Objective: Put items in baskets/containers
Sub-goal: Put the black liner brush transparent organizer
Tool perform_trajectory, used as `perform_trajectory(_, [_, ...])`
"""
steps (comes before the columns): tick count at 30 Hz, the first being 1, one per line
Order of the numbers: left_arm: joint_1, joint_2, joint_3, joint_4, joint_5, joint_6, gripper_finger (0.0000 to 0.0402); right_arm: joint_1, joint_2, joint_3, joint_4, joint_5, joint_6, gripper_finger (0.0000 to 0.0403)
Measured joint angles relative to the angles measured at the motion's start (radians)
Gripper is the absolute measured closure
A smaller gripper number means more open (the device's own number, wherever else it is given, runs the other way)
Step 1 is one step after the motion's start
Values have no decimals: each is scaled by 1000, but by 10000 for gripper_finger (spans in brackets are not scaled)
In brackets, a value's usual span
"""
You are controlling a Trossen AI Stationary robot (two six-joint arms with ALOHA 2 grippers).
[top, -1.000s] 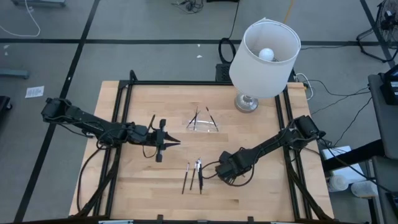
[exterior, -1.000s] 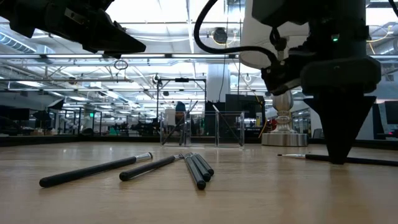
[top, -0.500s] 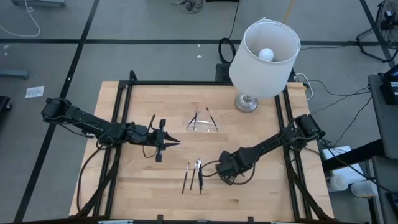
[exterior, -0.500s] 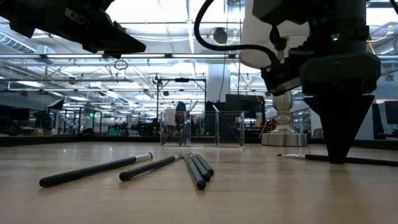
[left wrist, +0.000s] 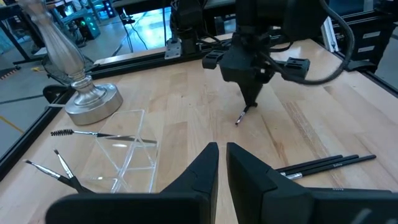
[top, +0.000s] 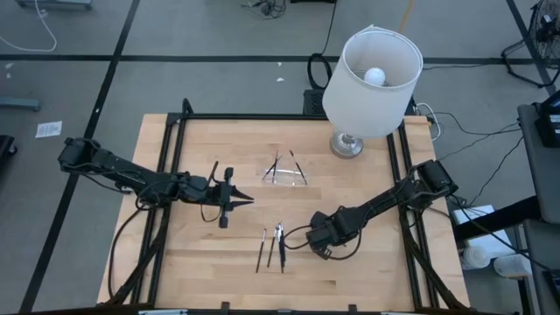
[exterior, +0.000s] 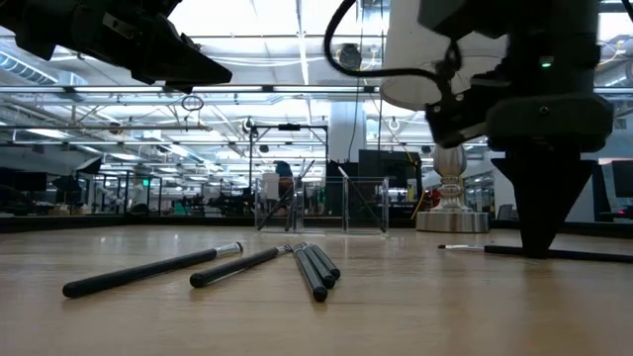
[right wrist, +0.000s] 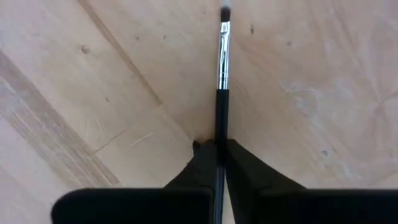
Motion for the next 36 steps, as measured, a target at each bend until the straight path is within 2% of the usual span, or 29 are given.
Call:
perform_trajectory(3, [0, 0, 0, 0, 0, 0, 360, 20, -70, -2, 33, 95, -1, 399])
perform_trajectory(10, [0, 3, 0, 6, 0, 0, 360, 77, -249, -2, 67, 413, -7, 400])
perform_trajectory(15, [0, 3, 0, 8, 0, 0, 360, 138, -318, -1, 269, 734, -182, 401])
perform_trajectory(17, [0, 3, 0, 7, 0, 0, 360, 156, -319, -1, 366, 808, -279, 401])
perform_trajectory(23, [0, 3, 0, 7, 0, 3, 360, 177, -301, -26, 654, 910, -515, 402])
perform_trajectory(26, [0, 3, 0, 2, 0, 3, 360, 185, -297, -125, 837, 924, -586, 402])
perform_trajectory(33, [11, 3, 0, -1, -2, 55, 360, 185, -308, -372, 1404, 1006, -806, 402])
perform_trajectory(36, [17, 3, 0, 13, -2, 36, 360, 186, -306, -431, 1548, 1004, -896, 402])
